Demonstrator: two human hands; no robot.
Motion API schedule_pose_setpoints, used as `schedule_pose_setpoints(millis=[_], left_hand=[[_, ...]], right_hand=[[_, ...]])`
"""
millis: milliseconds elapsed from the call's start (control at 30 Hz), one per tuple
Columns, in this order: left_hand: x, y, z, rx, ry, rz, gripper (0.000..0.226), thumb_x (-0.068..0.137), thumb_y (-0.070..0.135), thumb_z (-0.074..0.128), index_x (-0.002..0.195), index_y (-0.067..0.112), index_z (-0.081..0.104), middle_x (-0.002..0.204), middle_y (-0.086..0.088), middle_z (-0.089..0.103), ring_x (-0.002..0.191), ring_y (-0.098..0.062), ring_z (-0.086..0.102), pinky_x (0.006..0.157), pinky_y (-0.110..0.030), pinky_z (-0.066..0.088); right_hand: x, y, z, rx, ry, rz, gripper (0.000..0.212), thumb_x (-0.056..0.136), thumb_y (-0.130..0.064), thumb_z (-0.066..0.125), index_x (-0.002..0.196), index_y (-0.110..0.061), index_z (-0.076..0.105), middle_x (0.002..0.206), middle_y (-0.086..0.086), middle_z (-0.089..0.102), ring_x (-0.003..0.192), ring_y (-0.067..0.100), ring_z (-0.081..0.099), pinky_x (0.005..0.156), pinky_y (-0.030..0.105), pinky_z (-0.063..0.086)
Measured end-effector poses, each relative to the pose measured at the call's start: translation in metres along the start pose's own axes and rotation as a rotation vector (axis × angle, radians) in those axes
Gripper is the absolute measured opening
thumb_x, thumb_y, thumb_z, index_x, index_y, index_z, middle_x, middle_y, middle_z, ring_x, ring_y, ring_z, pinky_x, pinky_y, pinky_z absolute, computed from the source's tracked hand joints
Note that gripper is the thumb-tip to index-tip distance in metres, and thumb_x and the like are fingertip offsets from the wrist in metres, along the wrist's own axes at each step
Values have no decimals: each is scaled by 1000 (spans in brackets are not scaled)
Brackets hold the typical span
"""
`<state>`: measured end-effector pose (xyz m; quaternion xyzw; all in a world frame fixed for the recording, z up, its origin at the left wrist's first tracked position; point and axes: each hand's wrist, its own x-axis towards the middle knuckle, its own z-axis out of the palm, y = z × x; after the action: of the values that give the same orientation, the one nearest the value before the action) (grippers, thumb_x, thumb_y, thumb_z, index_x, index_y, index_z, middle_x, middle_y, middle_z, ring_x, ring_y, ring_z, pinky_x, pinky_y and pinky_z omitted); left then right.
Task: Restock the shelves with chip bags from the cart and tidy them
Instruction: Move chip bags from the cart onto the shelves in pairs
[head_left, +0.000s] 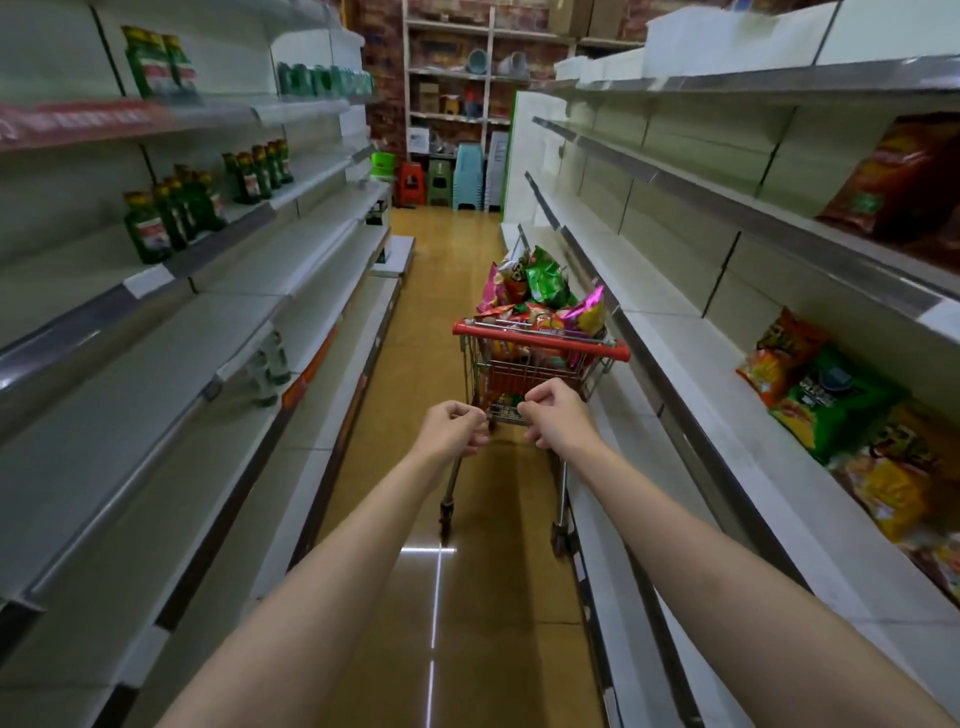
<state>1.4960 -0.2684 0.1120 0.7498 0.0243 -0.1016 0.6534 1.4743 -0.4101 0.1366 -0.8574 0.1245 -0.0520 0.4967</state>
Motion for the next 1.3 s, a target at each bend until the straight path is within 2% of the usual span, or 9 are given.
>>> schedule_pose_setpoints(millis=[167, 367, 567, 667, 933, 1033, 1133, 1233, 1300], left_hand=[[60, -5, -13, 22, 30, -27, 14, 98, 18, 52, 106, 10, 59, 92, -6, 65, 79, -14, 64, 67, -22, 52], [160, 17, 7, 70, 87, -34, 11, 97, 21, 53, 102, 13, 59, 97, -7, 66, 84, -16, 66, 67, -23, 52], [260, 70, 65, 109, 18, 28, 16, 97, 17, 52, 107, 6, 58, 87, -4, 64, 74, -13, 63, 62, -20, 51], [299, 86, 95, 116, -28, 46, 13, 98, 16, 52, 105, 6, 57, 89, -6, 63, 73, -13, 62, 67, -23, 51], [381, 87, 127, 157, -75, 41, 18, 98, 20, 53, 108, 6, 57, 92, -4, 64, 77, -11, 63, 65, -20, 52], [412, 85, 135, 123, -105, 20, 17, 98, 17, 53, 107, 3, 56, 89, -5, 62, 74, -12, 63, 60, -18, 54], [450, 84, 150, 138, -144, 1, 10, 96, 15, 55, 99, 7, 58, 92, -8, 63, 75, -16, 64, 65, -24, 54], [490, 87, 170, 136, -190, -4, 11, 97, 14, 53, 87, 11, 57, 83, -5, 63, 72, -16, 62, 72, -34, 55], [515, 92, 182, 167, -239, 19, 14, 98, 13, 51, 86, 11, 55, 79, -3, 62, 69, -13, 61, 64, -24, 54]], right_hand=[[68, -2, 22, 34, -64, -4, 9, 94, -18, 57, 103, -16, 55, 92, 4, 63, 69, 13, 60, 63, 27, 50], [168, 2, 11, 84, -86, -1, 9, 93, -17, 57, 102, -14, 57, 87, 5, 65, 70, 16, 62, 59, 26, 48], [284, 2, -38, 103, -41, -31, 1, 93, -16, 56, 94, -16, 55, 85, 1, 62, 64, 14, 61, 55, 25, 46], [328, 13, -59, 102, -16, -38, 11, 92, -16, 58, 84, -21, 53, 82, 3, 62, 62, 14, 59, 57, 28, 46], [412, 42, -71, 74, -41, 9, 4, 95, -15, 56, 91, -18, 55, 90, 0, 61, 61, 10, 59, 54, 23, 43], [438, 51, -70, 67, -35, 32, 13, 95, -16, 56, 84, -22, 54, 89, 0, 61, 63, 10, 58, 53, 23, 42], [464, 58, -75, 53, -9, 72, 11, 95, -15, 55, 85, -19, 55, 89, 1, 63, 62, 11, 58, 55, 24, 45], [495, 64, -83, 56, 46, 109, 9, 93, -13, 56, 85, -16, 56, 83, 1, 63, 58, 9, 57, 55, 24, 45], [518, 67, -88, 33, 82, 129, 9, 91, -15, 57, 83, -17, 59, 73, -2, 63, 58, 9, 57, 60, 28, 48]])
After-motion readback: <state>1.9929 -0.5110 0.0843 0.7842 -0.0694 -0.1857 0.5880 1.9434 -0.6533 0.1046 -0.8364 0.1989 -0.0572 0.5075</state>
